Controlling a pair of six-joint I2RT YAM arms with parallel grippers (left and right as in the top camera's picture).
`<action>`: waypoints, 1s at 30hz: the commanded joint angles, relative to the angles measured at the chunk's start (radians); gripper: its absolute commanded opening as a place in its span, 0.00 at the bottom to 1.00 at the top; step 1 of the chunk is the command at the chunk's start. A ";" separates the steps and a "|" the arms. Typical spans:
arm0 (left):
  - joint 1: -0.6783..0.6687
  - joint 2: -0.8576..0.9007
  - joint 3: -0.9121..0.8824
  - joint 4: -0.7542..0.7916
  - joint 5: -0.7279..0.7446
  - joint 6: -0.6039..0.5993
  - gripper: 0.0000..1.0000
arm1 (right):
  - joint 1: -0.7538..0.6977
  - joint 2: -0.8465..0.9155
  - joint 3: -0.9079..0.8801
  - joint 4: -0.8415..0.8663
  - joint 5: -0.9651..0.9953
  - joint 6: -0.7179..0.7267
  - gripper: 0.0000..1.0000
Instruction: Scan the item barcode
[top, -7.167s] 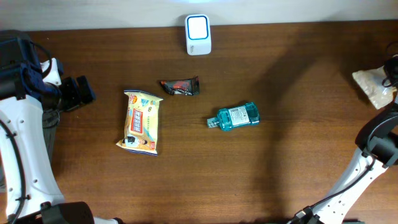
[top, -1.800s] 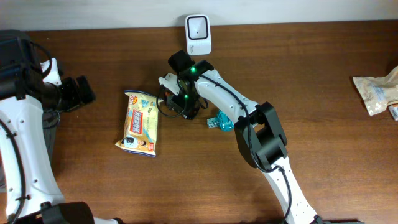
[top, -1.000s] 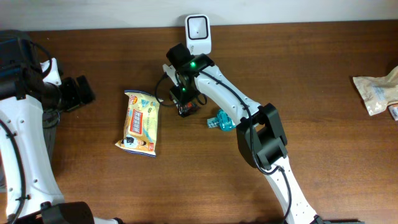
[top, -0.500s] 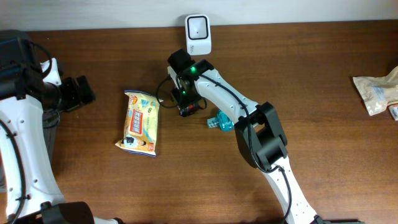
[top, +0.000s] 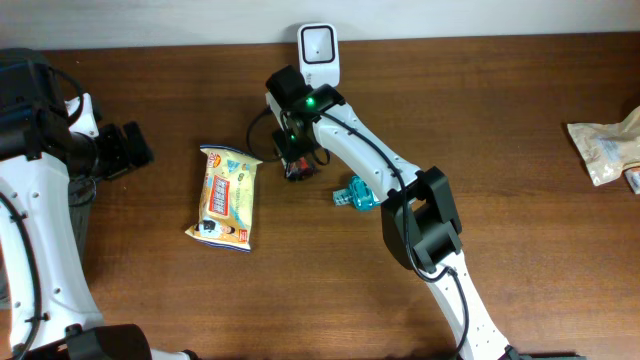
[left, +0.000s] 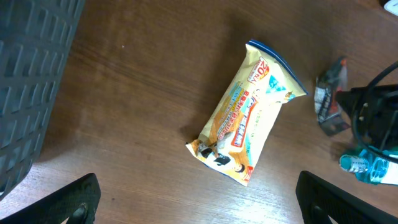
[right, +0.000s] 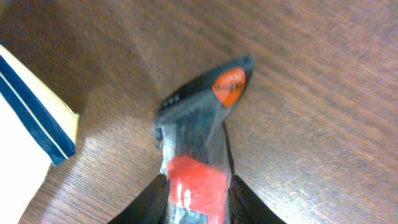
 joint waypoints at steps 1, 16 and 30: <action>0.003 -0.013 -0.003 0.001 0.010 -0.006 0.99 | -0.002 0.000 0.051 -0.010 0.045 0.010 0.32; 0.003 -0.013 -0.003 0.001 0.010 -0.006 0.99 | 0.005 0.000 -0.067 -0.016 0.049 0.070 0.39; 0.003 -0.013 -0.003 0.001 0.010 -0.006 0.99 | 0.006 -0.002 0.012 -0.054 0.040 0.069 0.63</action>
